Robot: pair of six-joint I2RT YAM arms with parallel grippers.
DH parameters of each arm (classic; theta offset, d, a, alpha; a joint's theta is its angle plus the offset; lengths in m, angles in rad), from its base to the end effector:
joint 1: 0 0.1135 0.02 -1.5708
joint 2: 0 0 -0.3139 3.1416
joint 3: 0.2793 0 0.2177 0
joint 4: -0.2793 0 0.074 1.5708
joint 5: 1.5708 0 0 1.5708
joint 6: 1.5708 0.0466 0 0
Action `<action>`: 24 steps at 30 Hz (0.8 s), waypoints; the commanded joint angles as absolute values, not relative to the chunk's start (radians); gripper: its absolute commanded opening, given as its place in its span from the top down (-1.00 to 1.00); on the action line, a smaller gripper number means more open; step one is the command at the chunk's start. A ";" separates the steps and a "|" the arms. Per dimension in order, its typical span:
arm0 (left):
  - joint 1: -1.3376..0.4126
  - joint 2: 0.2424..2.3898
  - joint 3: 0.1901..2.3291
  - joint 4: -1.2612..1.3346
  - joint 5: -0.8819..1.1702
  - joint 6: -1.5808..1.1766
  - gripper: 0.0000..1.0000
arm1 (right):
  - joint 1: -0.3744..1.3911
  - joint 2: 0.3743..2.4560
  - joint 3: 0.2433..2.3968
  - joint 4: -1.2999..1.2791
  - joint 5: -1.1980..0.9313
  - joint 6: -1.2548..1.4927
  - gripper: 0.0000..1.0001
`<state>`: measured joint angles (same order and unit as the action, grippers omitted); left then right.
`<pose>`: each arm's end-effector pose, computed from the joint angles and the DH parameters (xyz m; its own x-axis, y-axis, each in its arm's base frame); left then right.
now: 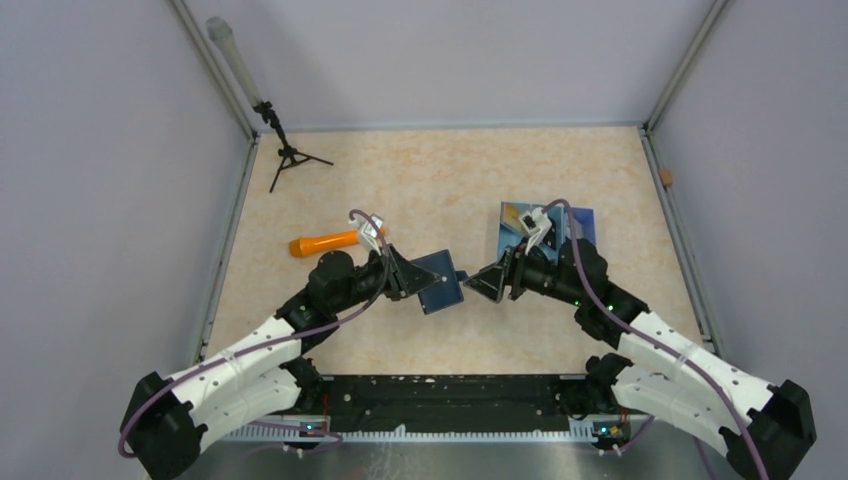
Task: Put the credit cards into the card holder
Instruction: Close the card holder at the corner of the board.
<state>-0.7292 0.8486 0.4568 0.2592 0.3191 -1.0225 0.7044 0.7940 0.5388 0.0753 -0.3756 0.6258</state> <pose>0.0992 -0.1082 0.3090 -0.7892 -0.3815 -0.4813 0.3665 0.3363 -0.8675 0.0903 0.0992 0.3216 -0.6245 0.1844 -0.7590 -0.6313 0.4530 0.6295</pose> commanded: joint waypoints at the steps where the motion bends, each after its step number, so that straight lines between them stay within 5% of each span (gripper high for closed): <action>1: -0.732 0.850 0.512 0.271 0.301 -1.032 1.00 | 0.759 0.801 0.609 -0.043 -0.247 0.536 -0.24; 24: -0.732 0.879 0.520 0.234 0.310 -1.043 1.00 | 0.809 0.878 0.655 -0.032 -0.200 0.498 0.41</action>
<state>-0.7292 0.8772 0.4713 0.2008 0.3073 -1.0355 0.7963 0.8684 0.6048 -0.0677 -0.2157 0.5152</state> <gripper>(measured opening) 0.202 0.326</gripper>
